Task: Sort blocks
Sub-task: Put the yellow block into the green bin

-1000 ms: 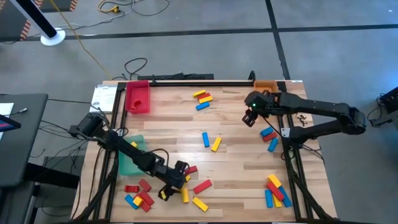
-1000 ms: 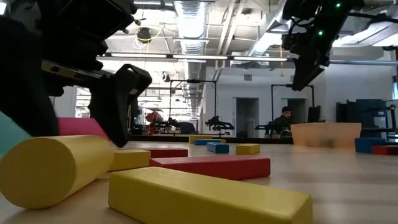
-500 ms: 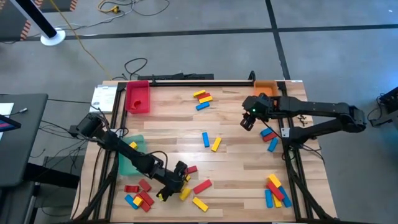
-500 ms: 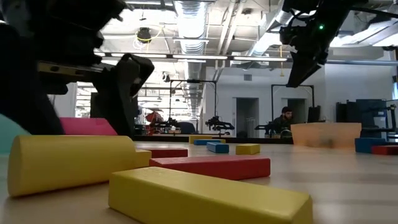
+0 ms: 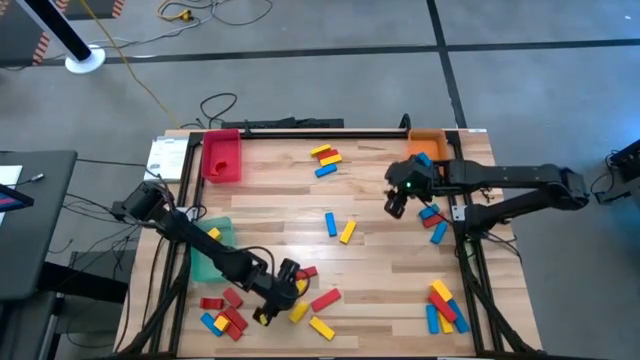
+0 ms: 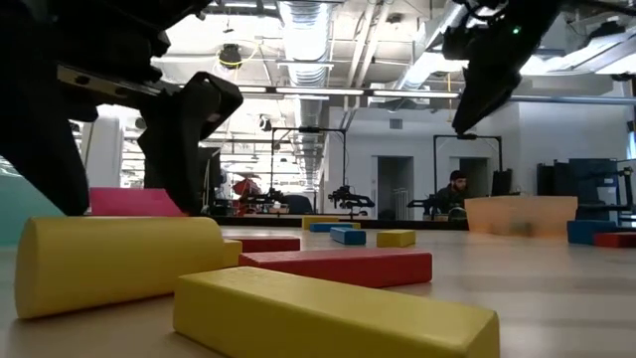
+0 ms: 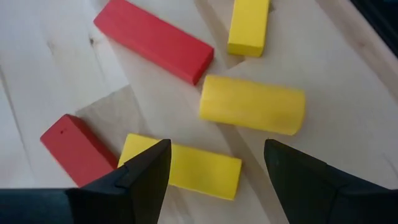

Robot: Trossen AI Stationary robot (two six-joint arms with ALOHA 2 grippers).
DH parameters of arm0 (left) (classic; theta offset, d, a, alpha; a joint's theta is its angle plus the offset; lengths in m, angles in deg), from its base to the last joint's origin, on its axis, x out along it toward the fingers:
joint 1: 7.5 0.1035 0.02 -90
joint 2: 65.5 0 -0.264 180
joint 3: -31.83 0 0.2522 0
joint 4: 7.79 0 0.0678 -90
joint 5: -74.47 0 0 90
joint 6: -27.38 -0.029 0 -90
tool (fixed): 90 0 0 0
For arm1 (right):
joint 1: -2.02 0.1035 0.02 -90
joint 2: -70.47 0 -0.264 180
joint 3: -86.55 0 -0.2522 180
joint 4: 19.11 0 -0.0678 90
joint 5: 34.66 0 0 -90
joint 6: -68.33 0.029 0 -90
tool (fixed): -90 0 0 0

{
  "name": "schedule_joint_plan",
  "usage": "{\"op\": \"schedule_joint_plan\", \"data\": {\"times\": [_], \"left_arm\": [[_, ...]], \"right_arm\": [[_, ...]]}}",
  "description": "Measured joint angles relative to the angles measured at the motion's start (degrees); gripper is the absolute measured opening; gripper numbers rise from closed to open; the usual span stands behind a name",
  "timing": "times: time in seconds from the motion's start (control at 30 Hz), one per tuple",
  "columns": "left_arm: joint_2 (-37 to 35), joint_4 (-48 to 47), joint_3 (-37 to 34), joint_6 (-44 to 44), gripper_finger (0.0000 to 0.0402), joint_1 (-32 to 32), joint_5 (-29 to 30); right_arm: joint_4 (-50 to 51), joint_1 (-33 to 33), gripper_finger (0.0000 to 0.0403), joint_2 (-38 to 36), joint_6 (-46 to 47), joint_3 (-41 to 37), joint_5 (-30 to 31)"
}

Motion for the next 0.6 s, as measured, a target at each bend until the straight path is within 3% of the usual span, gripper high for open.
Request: {"op": "schedule_joint_plan", "data": {"times": [0.37,0.6], "left_arm": [[-0.11,-2.34,0.01,0.35,0.0251,0.67,2.81],[-0.11,-2.57,0.01,-1.91,0.0251,2.05,2.75]], "right_arm": [[9.18,11.44,0.0207,7.89,-1.26,0.0,-3.12],[-2.99,12.79,0.0207,17.59,-15.6,0.0,-3.09]]}}
